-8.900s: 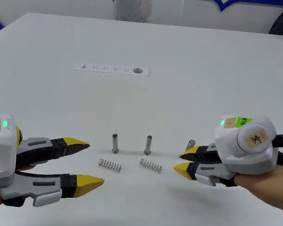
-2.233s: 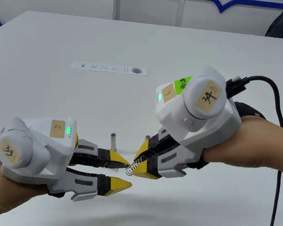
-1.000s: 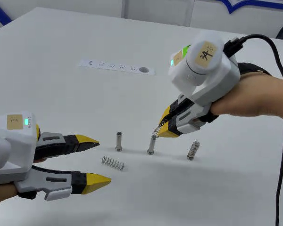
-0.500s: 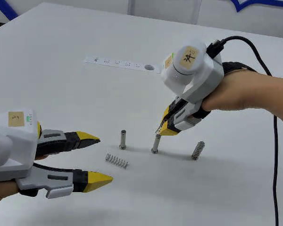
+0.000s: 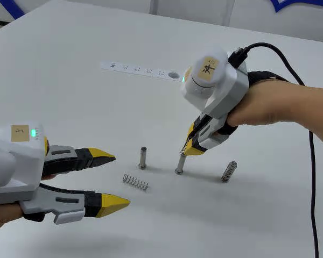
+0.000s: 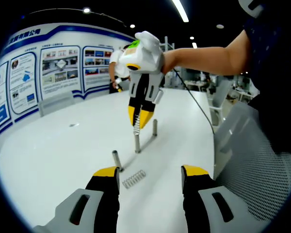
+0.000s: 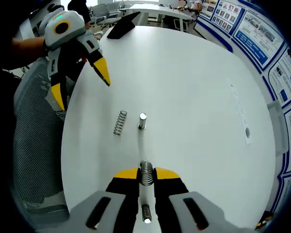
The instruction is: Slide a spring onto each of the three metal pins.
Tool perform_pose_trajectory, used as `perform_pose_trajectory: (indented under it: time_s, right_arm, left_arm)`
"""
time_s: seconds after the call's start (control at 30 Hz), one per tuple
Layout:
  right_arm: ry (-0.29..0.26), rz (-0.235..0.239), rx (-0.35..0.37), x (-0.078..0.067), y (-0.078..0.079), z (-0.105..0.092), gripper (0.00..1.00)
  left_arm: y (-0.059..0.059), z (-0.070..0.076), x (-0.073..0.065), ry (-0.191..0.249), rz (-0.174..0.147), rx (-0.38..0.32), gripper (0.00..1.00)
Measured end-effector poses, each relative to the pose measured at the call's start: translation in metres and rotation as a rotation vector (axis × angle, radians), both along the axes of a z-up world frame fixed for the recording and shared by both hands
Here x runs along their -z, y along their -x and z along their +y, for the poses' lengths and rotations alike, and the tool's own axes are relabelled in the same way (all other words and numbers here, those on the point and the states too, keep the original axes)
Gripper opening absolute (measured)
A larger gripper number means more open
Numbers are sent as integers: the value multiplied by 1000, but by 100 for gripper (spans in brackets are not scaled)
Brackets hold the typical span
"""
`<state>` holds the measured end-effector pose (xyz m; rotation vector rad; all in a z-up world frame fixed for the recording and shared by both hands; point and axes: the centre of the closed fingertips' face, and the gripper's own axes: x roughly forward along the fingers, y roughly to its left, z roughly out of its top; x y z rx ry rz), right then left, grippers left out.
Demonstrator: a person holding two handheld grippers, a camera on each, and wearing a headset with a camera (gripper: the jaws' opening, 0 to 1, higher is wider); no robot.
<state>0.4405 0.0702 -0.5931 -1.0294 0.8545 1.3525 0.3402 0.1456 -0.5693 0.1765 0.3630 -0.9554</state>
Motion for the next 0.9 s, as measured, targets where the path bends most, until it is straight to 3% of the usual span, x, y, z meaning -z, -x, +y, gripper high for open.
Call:
perform_pose_trajectory:
  time_s: [0.43,0.9]
  right_arm:
    - [66,7,-19,20,0,4,12]
    - [131,63,-1,52,6,2,12]
  left_arm:
    - [0,2,3,-1,7,1,51]
    - [0,4,3,-3,9,-2,51]
